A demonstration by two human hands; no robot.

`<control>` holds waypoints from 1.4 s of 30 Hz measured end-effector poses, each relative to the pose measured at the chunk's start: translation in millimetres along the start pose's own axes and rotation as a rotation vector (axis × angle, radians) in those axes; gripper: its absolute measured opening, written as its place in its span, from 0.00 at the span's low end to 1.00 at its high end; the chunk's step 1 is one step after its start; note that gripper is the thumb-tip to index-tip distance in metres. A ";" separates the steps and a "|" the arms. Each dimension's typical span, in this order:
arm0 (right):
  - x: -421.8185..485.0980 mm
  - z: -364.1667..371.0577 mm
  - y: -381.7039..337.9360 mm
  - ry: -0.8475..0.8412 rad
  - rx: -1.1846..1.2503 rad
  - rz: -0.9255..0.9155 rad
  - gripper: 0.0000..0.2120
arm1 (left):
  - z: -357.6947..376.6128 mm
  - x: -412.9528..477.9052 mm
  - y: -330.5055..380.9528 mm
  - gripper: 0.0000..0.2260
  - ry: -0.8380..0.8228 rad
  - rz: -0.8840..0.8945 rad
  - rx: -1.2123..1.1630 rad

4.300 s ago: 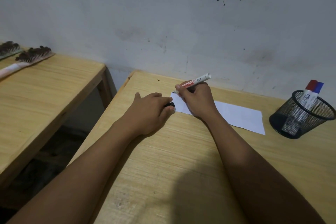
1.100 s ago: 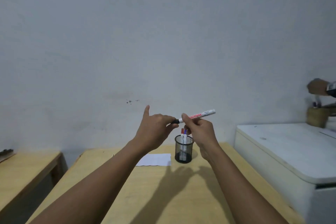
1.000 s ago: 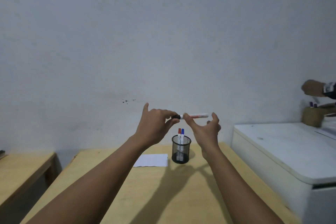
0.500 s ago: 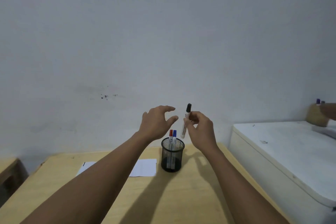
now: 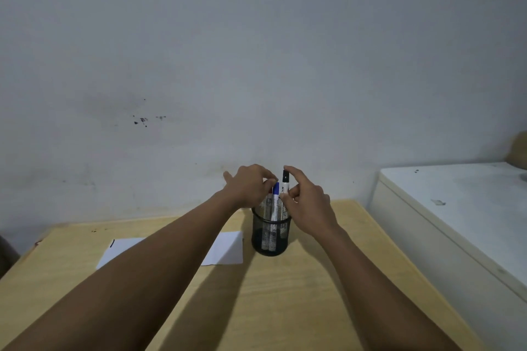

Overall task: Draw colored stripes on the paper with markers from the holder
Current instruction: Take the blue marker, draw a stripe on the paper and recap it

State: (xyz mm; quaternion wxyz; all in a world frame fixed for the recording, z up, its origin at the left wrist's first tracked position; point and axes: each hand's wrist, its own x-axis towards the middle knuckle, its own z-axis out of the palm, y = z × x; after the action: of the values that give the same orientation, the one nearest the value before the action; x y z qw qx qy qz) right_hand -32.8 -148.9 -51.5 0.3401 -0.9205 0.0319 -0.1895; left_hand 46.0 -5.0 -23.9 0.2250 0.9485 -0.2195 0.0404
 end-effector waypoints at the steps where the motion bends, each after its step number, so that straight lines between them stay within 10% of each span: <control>1: -0.4 0.9 0.7 -0.012 -0.018 0.001 0.23 | 1.0 0.7 -2.0 0.13 0.009 0.010 -0.006; 15: -2.7 -21.4 -19.3 0.132 0.123 0.028 0.18 | -35.4 -4.4 11.2 0.07 0.178 0.062 -0.165; 19: -14.7 -37.1 -47.4 -0.098 0.131 -0.041 0.19 | -78.0 -22.7 21.1 0.09 0.270 0.075 -0.309; 25: -39.0 -69.2 -94.3 0.038 0.786 0.020 0.12 | -145.5 -86.5 22.4 0.10 0.354 0.048 -0.600; 30: -56.8 -80.9 -137.3 0.087 1.214 0.142 0.08 | -162.0 -136.3 13.1 0.16 0.258 0.098 -0.423; 42: -88.0 -54.2 -200.7 -0.036 1.008 -0.030 0.10 | -172.3 -203.2 -11.8 0.10 0.449 0.237 0.127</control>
State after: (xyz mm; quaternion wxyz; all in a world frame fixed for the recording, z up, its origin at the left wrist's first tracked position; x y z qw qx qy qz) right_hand -148.5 -11.8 85.5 0.7399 -0.6454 -0.0828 -0.1705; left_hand -128.0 162.0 89.9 0.2015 0.8957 -0.2705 0.2896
